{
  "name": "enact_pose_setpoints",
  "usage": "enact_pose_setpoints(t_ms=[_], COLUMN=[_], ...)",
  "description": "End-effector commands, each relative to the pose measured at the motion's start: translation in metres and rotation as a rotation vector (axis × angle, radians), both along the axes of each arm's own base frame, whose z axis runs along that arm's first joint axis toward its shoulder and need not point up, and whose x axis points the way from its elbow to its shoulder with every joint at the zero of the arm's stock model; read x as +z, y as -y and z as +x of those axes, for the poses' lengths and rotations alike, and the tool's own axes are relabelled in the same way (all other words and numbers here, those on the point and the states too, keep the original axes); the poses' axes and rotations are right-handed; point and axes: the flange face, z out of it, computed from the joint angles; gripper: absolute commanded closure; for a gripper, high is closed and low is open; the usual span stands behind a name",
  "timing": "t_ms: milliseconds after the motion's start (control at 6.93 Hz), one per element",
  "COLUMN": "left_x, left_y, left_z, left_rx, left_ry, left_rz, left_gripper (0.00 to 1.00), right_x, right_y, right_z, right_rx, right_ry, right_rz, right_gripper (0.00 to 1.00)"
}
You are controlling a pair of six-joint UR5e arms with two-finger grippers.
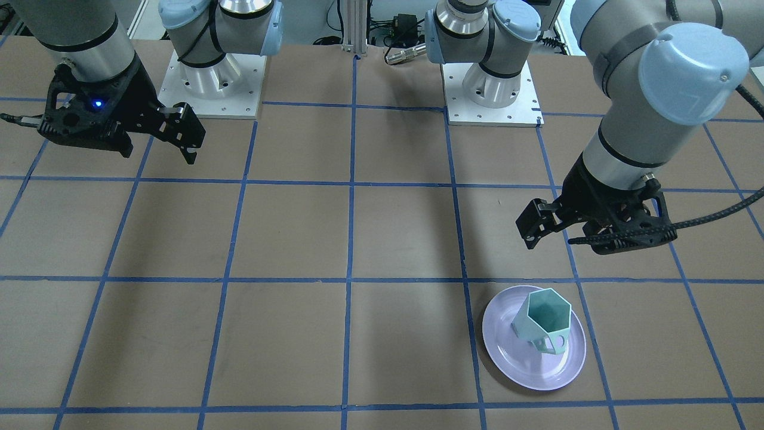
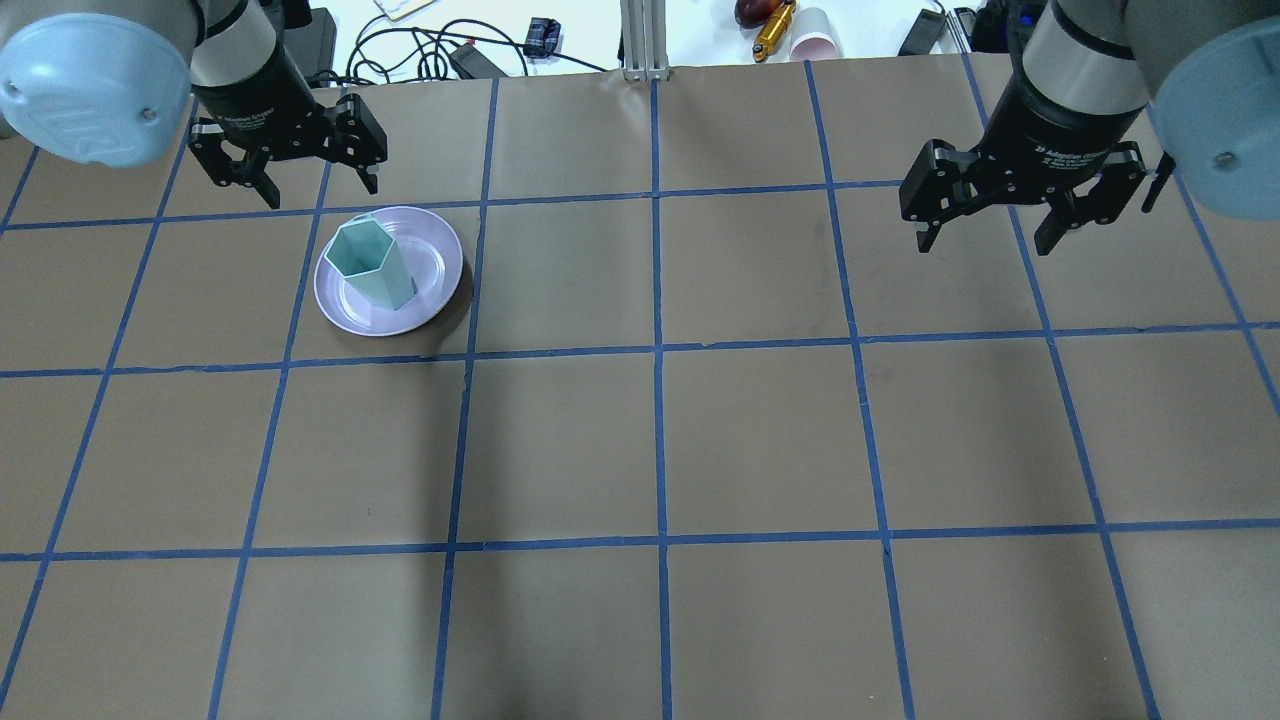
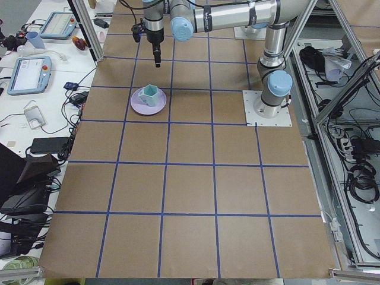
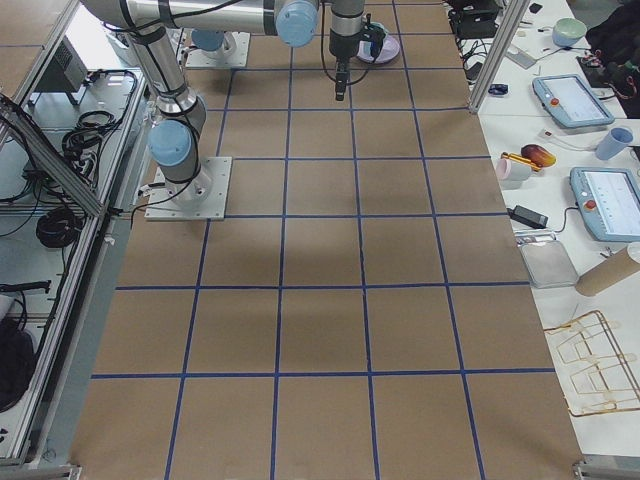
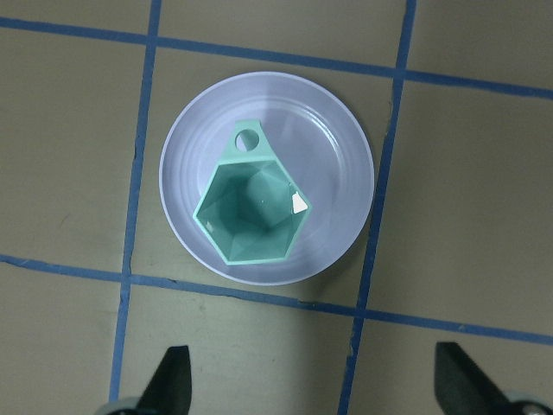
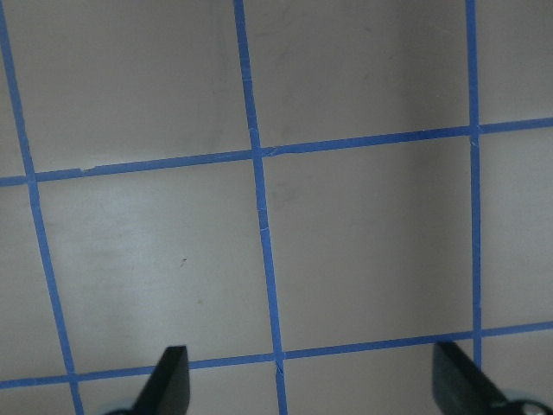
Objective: Flip cup and place on plate
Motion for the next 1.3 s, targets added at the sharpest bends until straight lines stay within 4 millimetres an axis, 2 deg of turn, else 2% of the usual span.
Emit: enact_pose_setpoints(t_ms=[0,144,433,865,1154], left_x=[0.009,0.016,0.024,0.013,0.015], left_y=[-0.014,-0.019,-0.029,-0.039,-0.042], left_z=[-0.008,-0.015,-0.016,-0.011,-0.012], left_rx=[-0.013,-0.017,-0.019,-0.016,-0.016], left_ry=[-0.02,-0.083,-0.092,-0.037,-0.043], left_rz=[0.014,0.001,0.011,0.032,0.03], left_gripper=[0.0,0.0,0.0,0.0,0.0], right_x=[0.0,0.0,0.0,0.0,0.0], right_y=[0.0,0.0,0.0,0.0,0.0], right_z=[0.0,0.0,0.0,0.0,0.0], right_rx=[0.0,0.0,0.0,0.0,0.0], right_ry=[0.0,0.0,0.0,0.0,0.0], right_rz=[0.0,0.0,0.0,0.0,0.0], right_gripper=[0.0,0.0,0.0,0.0,0.0])
